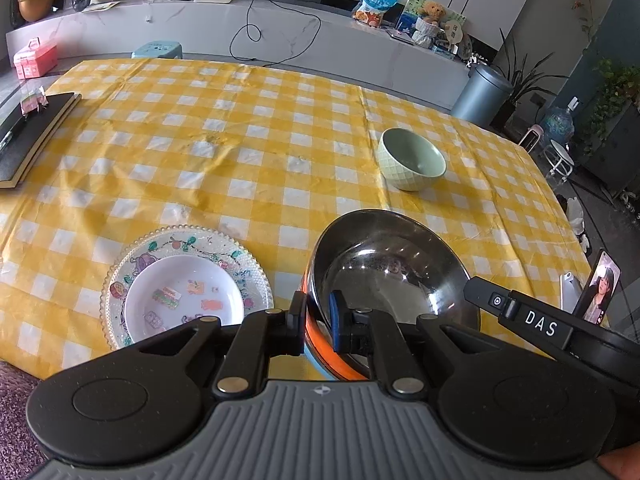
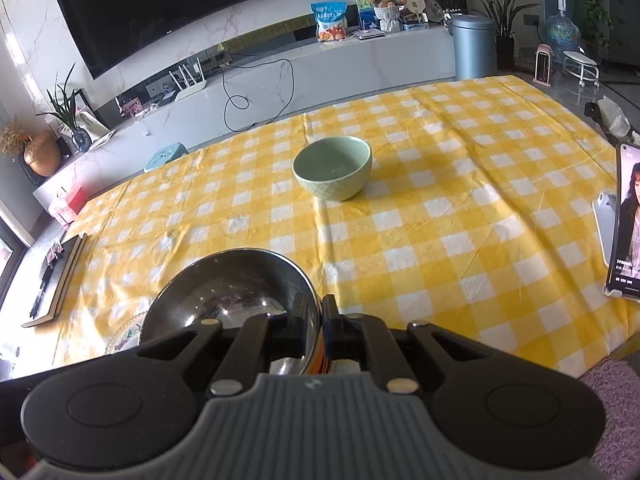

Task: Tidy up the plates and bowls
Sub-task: 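Carry the orange bowl over the blue bowl with the left gripper, then lower the orange bowl into the blue bowl and open the left gripper, then move the left gripper to the pale green bowl rim, then close the left gripper on the pale green bowl rim, then carry the green bowl over the nested orange bowl with the left gripper, then lower the green bowl into the orange bowl and open the left gripper, then close the left gripper on the rim of the nested bowl stack, then carry the bowl stack over the decorated plate stack with the left gripper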

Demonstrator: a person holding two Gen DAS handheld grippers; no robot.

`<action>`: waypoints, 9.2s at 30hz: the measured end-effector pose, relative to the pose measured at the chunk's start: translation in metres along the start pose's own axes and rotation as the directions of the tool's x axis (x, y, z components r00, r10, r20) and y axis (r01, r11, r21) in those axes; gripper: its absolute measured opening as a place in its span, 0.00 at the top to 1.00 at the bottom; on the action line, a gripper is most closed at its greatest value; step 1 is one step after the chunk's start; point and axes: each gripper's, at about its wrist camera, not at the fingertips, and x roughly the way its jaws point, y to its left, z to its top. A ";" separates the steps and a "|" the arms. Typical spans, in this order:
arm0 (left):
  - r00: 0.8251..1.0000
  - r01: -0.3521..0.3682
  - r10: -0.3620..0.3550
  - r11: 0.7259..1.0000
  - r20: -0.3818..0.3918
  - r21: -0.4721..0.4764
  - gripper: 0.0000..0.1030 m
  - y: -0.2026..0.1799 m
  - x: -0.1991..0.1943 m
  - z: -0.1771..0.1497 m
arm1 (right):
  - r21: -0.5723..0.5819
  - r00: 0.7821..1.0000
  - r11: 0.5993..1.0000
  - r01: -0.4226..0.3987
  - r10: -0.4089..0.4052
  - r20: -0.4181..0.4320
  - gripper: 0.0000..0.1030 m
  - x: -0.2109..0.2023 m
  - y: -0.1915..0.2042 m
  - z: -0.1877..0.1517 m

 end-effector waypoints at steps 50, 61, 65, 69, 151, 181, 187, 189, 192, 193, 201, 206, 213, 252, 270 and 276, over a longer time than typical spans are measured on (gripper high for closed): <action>0.983 0.083 -0.035 0.962 -0.182 0.261 0.39 -0.043 0.019 0.080 | 0.055 0.996 0.996 0.066 -0.062 -0.068 0.10 0.014 -0.033 0.065; 0.971 0.100 -0.035 0.959 -0.238 0.265 0.39 -0.062 0.065 0.124 | 0.138 0.987 0.985 0.104 -0.085 -0.140 0.12 0.056 -0.060 0.105; 0.969 0.107 -0.048 0.966 -0.244 0.234 0.39 -0.066 0.088 0.142 | 0.157 0.987 0.982 0.109 -0.088 -0.135 0.17 0.069 -0.065 0.126; 0.964 0.120 -0.068 0.974 -0.256 0.194 0.41 -0.069 0.114 0.157 | 0.152 0.987 0.984 0.091 -0.069 -0.144 0.34 0.088 -0.062 0.142; 0.977 -0.020 0.013 0.999 -0.213 -0.030 0.91 -0.016 0.029 0.028 | 0.156 0.958 0.983 -0.101 0.138 -0.250 0.93 0.024 -0.016 0.013; 0.967 -0.040 0.073 0.990 -0.242 0.137 0.87 -0.026 0.040 0.030 | -0.011 0.967 0.999 -0.044 0.040 -0.253 0.94 0.033 0.004 0.013; 0.965 -0.058 0.108 0.977 -0.238 0.207 0.86 -0.034 0.043 0.029 | -0.038 0.968 0.999 -0.038 0.028 -0.248 0.94 0.032 0.006 0.013; 0.964 -0.059 0.115 0.971 -0.241 0.230 0.86 -0.036 0.044 0.029 | -0.044 0.968 0.998 -0.040 0.028 -0.248 0.94 0.032 0.006 0.014; 0.962 -0.058 0.123 0.966 -0.245 0.254 0.86 -0.038 0.044 0.030 | -0.043 0.967 0.998 -0.044 0.032 -0.251 0.94 0.032 0.006 0.015; 0.962 -0.059 0.125 0.963 -0.244 0.262 0.86 -0.039 0.044 0.029 | -0.041 0.967 0.998 -0.047 0.035 -0.252 0.94 0.032 0.006 0.015; 0.964 -0.078 0.160 0.933 -0.211 0.351 0.80 -0.049 0.039 0.030 | -0.037 0.972 0.998 -0.050 0.040 -0.233 0.90 0.025 0.004 0.020; 0.966 -0.064 0.147 0.933 -0.213 0.355 0.74 -0.050 0.036 0.031 | -0.012 0.971 0.998 -0.064 0.060 -0.230 0.89 0.023 -0.001 0.022; 0.981 -0.044 0.104 0.943 -0.166 0.331 0.61 -0.047 0.013 0.034 | -0.026 0.980 0.997 -0.075 0.068 -0.185 0.74 0.006 0.001 0.025; 0.977 0.174 -0.205 0.928 -0.063 -0.329 0.29 0.054 0.039 -0.007 | 0.323 0.945 0.934 -0.152 0.233 -0.231 0.34 0.049 -0.051 -0.010; 0.968 0.144 -0.198 0.942 -0.156 -0.303 0.49 0.041 0.061 -0.007 | 0.402 0.912 0.894 -0.196 0.317 -0.261 0.49 0.082 -0.060 -0.014; 0.972 0.109 -0.160 0.957 -0.175 -0.268 0.52 0.030 0.062 -0.002 | 0.389 0.915 0.901 -0.191 0.307 -0.263 0.51 0.081 -0.058 -0.014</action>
